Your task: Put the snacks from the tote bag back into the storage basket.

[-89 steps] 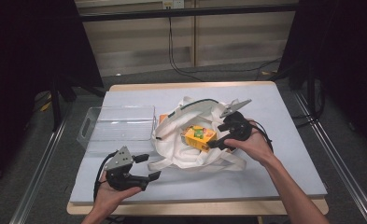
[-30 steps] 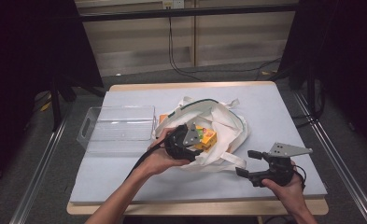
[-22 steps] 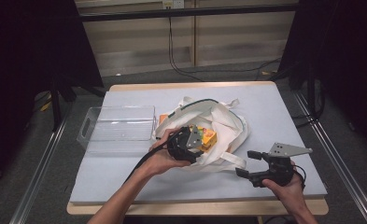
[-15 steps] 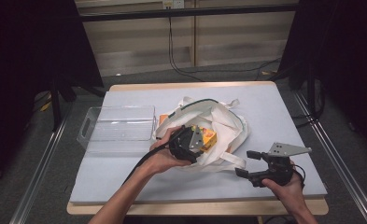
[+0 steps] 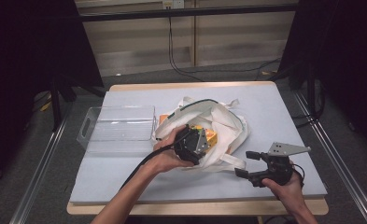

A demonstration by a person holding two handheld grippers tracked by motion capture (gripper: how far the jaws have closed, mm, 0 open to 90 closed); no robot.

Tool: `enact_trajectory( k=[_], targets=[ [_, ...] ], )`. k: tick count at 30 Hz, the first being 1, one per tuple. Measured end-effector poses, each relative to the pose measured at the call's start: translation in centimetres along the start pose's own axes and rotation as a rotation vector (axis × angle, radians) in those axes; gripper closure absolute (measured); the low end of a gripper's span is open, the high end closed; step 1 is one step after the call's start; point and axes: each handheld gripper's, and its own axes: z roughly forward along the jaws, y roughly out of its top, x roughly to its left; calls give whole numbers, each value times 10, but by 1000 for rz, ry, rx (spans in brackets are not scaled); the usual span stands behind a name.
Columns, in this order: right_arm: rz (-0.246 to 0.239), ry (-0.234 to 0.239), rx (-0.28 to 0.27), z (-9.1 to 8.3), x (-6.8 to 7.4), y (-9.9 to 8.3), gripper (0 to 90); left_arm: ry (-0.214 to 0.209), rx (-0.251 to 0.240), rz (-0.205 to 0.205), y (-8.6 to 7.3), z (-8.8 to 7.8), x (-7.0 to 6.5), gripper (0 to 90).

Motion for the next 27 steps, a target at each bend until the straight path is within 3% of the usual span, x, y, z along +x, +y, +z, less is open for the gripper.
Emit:
enact_trajectory(
  k=[9,15,27],
  targets=[
    [5,7,2,0,-1,0,158,32,12,16,1,7,-3,202],
    [1,7,4,1,0,-1,158,76,16,36,1,10,-4,291],
    [4,11,9,2,-1,-2,158,127,-13,20,1,4,-1,417]
  ],
)
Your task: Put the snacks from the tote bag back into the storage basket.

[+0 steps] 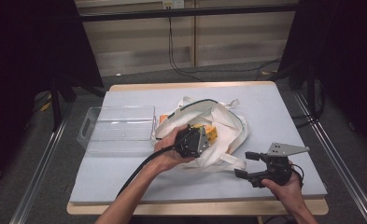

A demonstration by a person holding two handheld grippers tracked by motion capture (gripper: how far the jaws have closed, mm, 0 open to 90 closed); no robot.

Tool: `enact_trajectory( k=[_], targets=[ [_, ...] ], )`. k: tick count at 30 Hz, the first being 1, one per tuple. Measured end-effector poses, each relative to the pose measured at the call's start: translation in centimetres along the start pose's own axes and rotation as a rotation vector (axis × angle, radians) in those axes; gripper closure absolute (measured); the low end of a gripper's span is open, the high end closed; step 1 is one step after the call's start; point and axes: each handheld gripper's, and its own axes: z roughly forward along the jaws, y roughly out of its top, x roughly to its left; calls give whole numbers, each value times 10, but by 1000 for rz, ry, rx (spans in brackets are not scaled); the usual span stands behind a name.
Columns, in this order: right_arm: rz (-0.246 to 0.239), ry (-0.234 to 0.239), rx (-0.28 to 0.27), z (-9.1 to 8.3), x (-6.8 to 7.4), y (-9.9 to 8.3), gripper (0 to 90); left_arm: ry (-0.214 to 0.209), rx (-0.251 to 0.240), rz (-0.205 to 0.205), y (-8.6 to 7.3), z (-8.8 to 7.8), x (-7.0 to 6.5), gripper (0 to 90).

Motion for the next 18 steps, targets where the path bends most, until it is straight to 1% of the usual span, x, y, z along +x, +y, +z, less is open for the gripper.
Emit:
enact_trajectory(
  k=[3,4,5,8,11,17,18],
  targets=[
    [-1,0,-1,0,0,0,158,18,-7,-3,0,-1,3,444],
    [-1,0,-1,0,0,0,158,29,-7,-12,0,-2,4,456],
    [-1,-1,-2,-1,0,0,158,28,-12,-15,0,-3,5,465],
    [-2,-2,-3,-1,-1,0,158,43,-16,-31,-1,-5,9,487],
    [-4,-2,-4,-1,-1,0,158,45,-29,-55,-2,-6,12,500],
    [-3,-2,-4,0,-1,0,158,33,-49,-109,-5,-10,19,510],
    [-2,0,-4,0,-1,0,158,30,-60,-126,-5,-10,20,511]
  ],
)
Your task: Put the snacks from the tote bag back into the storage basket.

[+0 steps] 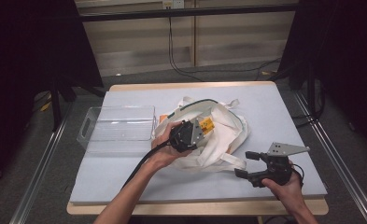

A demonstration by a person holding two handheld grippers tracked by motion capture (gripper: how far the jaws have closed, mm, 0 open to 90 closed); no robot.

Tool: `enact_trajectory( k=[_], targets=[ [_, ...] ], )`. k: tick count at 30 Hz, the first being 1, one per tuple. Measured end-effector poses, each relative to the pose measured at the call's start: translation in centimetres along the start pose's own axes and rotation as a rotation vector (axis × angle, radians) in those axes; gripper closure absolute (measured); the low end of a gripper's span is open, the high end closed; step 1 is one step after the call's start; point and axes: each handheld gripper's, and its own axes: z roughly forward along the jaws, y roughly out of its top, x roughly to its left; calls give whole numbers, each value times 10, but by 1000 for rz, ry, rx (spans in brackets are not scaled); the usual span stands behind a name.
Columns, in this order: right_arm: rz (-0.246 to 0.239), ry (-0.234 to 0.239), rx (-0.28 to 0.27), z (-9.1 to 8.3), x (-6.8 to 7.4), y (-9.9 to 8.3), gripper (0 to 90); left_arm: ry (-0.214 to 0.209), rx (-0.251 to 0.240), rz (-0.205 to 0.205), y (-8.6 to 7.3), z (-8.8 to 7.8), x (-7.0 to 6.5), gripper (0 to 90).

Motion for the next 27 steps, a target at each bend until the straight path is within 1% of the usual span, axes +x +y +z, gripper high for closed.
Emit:
enact_trajectory(
  k=[2,4,5,8,9,12,13,14,15,16,17,18,19,21,23,24,25,26,27],
  targets=[
    [0,0,1,0,0,0,158,-10,-13,-29,0,-2,3,512],
    [0,0,1,0,0,0,158,-17,-25,-43,-1,-3,6,513],
    [0,0,0,0,0,0,158,-20,-27,-57,-1,-5,7,513],
    [0,2,1,0,0,0,158,-49,-54,-116,-3,-8,12,514],
    [-1,3,1,0,0,0,158,-59,-56,-128,-4,-9,14,514],
    [-2,3,3,1,0,0,158,-71,-79,-180,-6,-11,17,514],
    [-3,3,3,1,0,0,158,-80,-84,-185,-7,-11,18,514],
    [-3,3,3,1,0,0,158,-87,-95,-206,-8,-13,20,514],
    [-5,2,3,1,0,0,158,-94,-96,-207,-8,-14,21,515],
    [-4,1,4,1,0,0,158,-95,-101,-222,-8,-15,21,514],
    [-5,0,3,1,0,0,158,-101,-107,-219,-9,-15,22,514],
    [-3,1,3,1,0,0,158,-108,-110,-238,-9,-16,22,514],
    [-2,1,3,1,0,0,158,-110,-112,-240,-10,-16,23,514],
    [-4,1,2,1,0,0,158,-121,-125,-272,-11,-19,25,515],
    [-4,1,0,1,0,0,158,-130,-144,-297,-12,-21,28,514],
    [-1,1,0,1,0,-1,158,-137,-153,-301,-13,-22,30,514],
    [-4,4,0,1,0,-1,158,-136,-161,-317,-13,-23,30,515],
    [-2,3,3,1,0,-1,158,-149,-174,-340,-14,-24,30,514],
    [-3,4,2,1,1,-1,158,-162,-185,-355,-15,-25,31,514]
  ],
)
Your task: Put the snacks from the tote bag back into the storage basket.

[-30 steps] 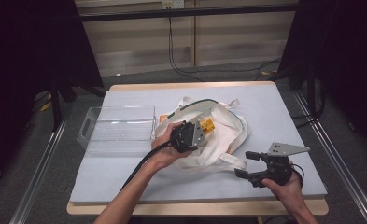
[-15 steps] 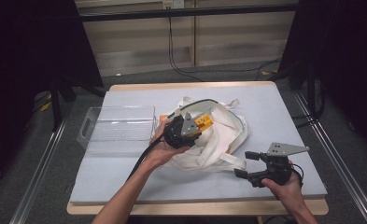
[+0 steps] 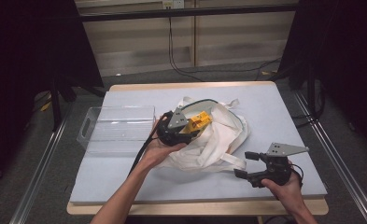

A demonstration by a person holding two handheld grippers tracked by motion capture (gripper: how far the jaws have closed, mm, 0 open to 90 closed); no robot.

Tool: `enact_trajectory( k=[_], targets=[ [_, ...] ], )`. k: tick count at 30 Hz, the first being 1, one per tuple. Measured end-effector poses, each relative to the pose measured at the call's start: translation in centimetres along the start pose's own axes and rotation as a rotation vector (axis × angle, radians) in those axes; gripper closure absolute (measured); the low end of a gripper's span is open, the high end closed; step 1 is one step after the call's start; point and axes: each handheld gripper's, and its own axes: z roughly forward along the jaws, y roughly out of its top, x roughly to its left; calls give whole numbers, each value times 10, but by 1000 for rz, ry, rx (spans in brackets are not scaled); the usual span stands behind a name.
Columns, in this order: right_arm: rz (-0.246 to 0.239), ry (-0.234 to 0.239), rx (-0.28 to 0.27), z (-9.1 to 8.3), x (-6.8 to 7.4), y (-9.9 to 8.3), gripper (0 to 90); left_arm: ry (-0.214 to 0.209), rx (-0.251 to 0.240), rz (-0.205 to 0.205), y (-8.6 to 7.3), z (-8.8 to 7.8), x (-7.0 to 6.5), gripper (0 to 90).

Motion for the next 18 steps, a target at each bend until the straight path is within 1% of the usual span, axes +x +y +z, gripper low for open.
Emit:
enact_trajectory(
  k=[2,5,6,7,8,9,10,11,13,15,16,18],
  targets=[
    [-2,-1,-1,0,0,0,158,-1,0,-9,-1,-2,2,514],
    [2,-3,-6,-1,0,0,158,-9,-1,-33,-2,-3,2,514],
    [3,-4,-6,-1,0,0,158,-13,-4,-32,-2,-3,3,514],
    [3,-4,-7,-1,0,0,158,-18,-11,-47,-3,-4,3,514],
    [4,-3,-8,-1,0,0,156,-20,-13,-50,-3,-6,4,514],
    [4,-3,-8,-1,0,0,156,-29,-25,-70,-4,-7,5,514],
    [5,0,-8,-1,-1,0,156,-29,-35,-84,-4,-7,5,513],
    [5,-1,-7,-1,-1,0,156,-30,-36,-96,-5,-8,7,513],
    [4,3,-6,0,-1,0,155,-32,-42,-106,-7,-10,8,513],
    [4,2,-8,-1,0,0,155,-45,-46,-115,-7,-12,10,514],
    [5,2,-7,-1,0,0,155,-41,-47,-117,-7,-13,10,514],
    [3,2,-10,-1,-1,0,155,-50,-59,-127,-7,-15,11,514]
  ],
)
